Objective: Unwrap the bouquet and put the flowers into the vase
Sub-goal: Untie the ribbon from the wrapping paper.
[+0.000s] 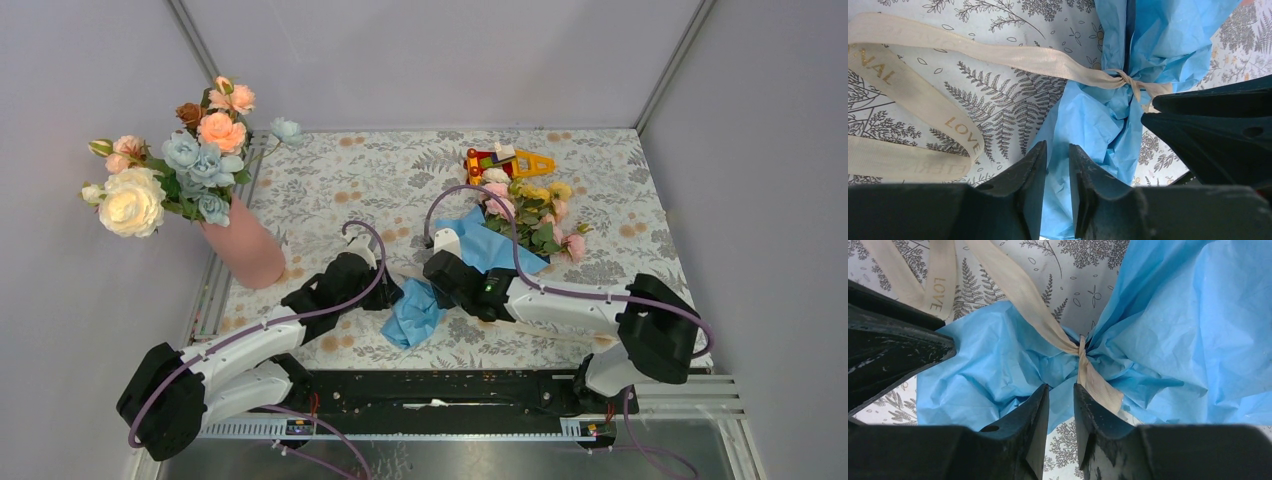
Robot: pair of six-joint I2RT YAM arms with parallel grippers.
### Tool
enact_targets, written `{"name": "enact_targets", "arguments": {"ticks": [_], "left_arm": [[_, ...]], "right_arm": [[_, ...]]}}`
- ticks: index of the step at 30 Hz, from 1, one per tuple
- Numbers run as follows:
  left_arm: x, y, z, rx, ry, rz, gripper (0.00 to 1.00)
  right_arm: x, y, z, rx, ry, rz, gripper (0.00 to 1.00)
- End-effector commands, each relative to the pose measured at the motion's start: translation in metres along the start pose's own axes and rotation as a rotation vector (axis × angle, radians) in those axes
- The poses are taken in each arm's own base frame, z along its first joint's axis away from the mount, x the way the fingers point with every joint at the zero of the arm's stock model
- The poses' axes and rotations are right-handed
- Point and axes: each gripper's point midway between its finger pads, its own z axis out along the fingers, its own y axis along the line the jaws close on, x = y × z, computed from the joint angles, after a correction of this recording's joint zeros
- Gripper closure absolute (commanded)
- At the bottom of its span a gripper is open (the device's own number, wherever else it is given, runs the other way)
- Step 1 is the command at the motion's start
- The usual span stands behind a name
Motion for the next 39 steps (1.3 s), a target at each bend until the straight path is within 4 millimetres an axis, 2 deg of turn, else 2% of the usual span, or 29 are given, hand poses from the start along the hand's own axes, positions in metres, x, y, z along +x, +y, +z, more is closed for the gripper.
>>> {"name": "enact_targets", "arguments": {"ticks": [1, 5, 11, 16, 30, 37, 39], "left_arm": [[-0.006, -0.008, 0.002, 0.037, -0.028, -0.002, 0.76], [-0.004, -0.008, 0.002, 0.040, -0.021, -0.006, 0.88], [-0.002, -0.006, 0.001, 0.036, -0.017, -0.008, 1.00], [0.001, -0.004, 0.001, 0.031, -0.013, -0.009, 1.00], [0.004, -0.004, 0.000, 0.034, -0.005, -0.012, 1.00], [0.006, -0.002, -0.001, 0.032, -0.002, -0.014, 1.00], [0.007, 0.000, -0.001, 0.028, -0.001, -0.013, 1.00]], "right_arm": [[-0.017, -0.004, 0.003, 0.064, -0.050, -0.017, 0.71], [-0.018, -0.008, 0.006, 0.097, -0.050, -0.019, 0.72], [-0.010, -0.014, 0.012, 0.139, -0.025, -0.026, 0.73], [-0.004, -0.019, 0.016, 0.165, -0.016, -0.028, 0.73], [-0.007, -0.019, 0.026, 0.206, -0.010, -0.036, 0.74], [0.003, -0.029, 0.028, 0.262, 0.019, -0.048, 0.88], [0.003, -0.028, 0.027, 0.252, 0.023, -0.044, 0.96]]}}
